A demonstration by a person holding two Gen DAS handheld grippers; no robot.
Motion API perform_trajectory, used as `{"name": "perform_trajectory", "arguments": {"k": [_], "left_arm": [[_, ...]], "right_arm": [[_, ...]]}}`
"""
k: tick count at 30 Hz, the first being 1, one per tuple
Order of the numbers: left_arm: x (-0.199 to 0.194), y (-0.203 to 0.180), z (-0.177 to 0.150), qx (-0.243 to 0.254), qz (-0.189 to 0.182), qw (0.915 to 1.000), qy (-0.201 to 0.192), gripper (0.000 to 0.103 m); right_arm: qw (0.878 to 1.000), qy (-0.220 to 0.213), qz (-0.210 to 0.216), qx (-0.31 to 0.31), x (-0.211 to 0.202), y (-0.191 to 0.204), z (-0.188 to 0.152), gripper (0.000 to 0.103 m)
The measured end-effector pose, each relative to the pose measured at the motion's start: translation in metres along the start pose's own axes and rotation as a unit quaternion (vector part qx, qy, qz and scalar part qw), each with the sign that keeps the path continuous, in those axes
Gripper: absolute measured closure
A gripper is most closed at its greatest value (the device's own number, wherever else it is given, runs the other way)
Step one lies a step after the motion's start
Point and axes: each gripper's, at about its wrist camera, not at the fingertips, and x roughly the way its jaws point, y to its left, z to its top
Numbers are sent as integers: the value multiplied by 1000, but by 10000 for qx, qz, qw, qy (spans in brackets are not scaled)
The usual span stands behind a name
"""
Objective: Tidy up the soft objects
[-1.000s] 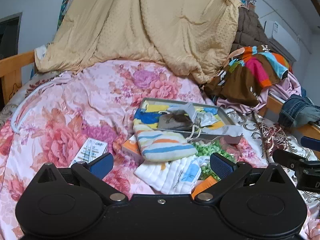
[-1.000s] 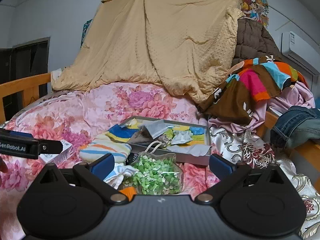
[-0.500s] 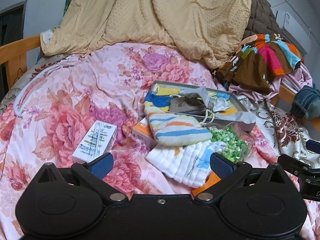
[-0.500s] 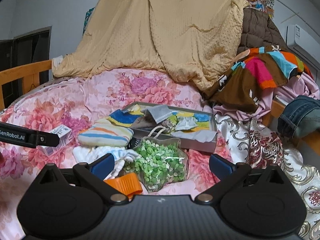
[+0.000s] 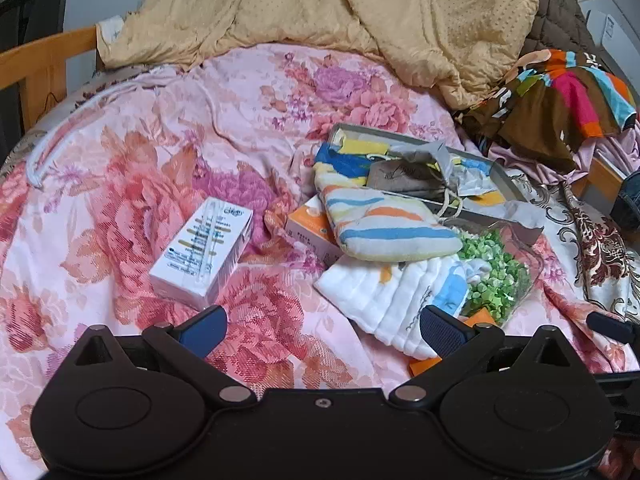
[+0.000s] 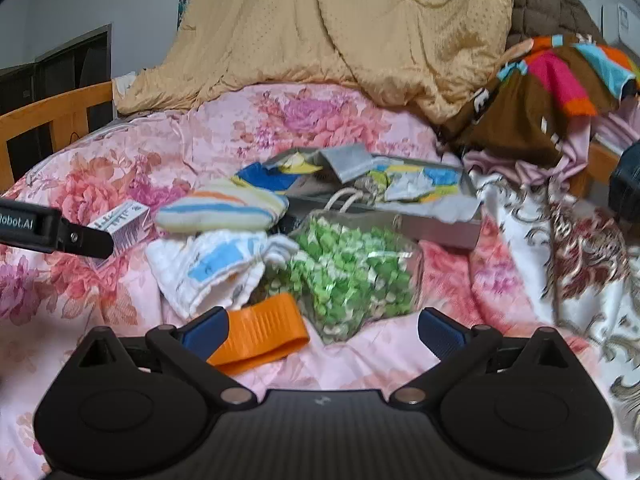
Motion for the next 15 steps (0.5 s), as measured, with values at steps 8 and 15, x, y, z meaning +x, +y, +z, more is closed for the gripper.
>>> {"name": "perform_trajectory", "arguments": {"k": [8, 15], "left_arm": [[14, -5, -6, 129, 15, 9997, 219, 1], [21, -13, -11, 207, -339, 9990, 227, 1]], "right_arm": [[9993, 146, 346, -76, 13, 3, -13, 0], [9960, 143, 764, -443, 25, 17, -14, 0]]}}
